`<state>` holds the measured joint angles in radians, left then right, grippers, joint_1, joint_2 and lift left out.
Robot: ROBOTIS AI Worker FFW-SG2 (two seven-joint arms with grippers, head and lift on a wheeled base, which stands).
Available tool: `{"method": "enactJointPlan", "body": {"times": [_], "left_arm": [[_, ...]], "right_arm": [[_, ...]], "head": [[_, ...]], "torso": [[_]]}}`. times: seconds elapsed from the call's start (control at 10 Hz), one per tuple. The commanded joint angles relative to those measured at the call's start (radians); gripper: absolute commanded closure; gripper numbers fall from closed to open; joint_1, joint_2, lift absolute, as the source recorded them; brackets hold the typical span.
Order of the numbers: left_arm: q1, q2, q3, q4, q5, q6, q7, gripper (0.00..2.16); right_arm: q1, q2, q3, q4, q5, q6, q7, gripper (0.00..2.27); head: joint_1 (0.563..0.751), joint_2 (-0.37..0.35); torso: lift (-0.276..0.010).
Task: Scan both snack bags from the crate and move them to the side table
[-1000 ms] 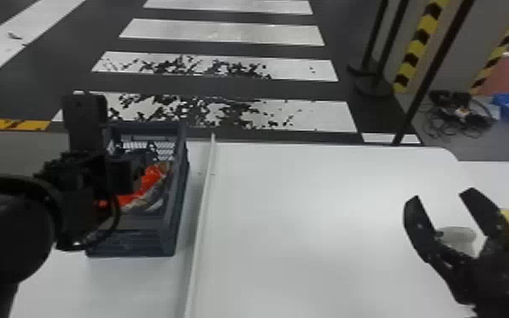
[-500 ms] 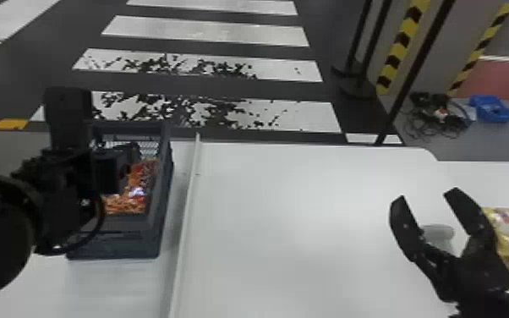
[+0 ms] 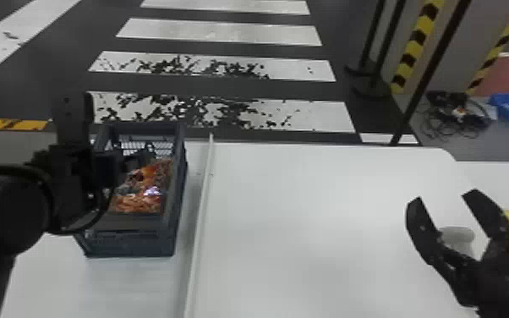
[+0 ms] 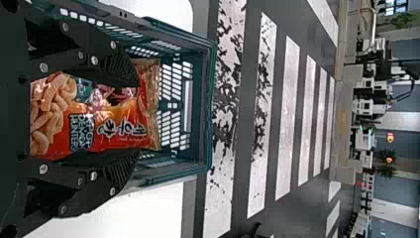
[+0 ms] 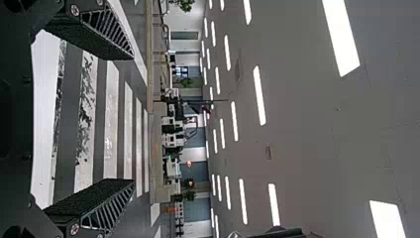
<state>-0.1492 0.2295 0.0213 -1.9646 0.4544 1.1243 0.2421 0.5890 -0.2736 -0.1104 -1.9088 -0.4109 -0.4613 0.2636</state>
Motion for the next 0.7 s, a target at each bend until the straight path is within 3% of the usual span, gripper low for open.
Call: {"method": "enactJointPlan", "body": {"times": [0.0,0.4,0.6], "left_arm": [[-0.036,-0.006,-0.006,0.079,-0.022,-0.008,-0.009,0.12],[-0.105,-0.049,-0.011,0.274,-0.082,-0.076,-0.063,0.12],[-0.153,-0.059,-0.021,0.369,-0.099,-0.122,-0.083,0.12]], "right_arm": [[0.0,0.002,0.0,0.007,-0.002,-0.006,0.002,0.11],[-0.02,0.004,0.015,0.04,0.0,-0.015,0.011,0.11],[-0.018,0.001,0.015,0.051,-0.002,-0.027,0.012,0.11]], "head": [[0.695,-0.027],[0.695,-0.015],[0.695,-0.015]], "torso": [[-0.095],[-0.095],[-0.095]]}}
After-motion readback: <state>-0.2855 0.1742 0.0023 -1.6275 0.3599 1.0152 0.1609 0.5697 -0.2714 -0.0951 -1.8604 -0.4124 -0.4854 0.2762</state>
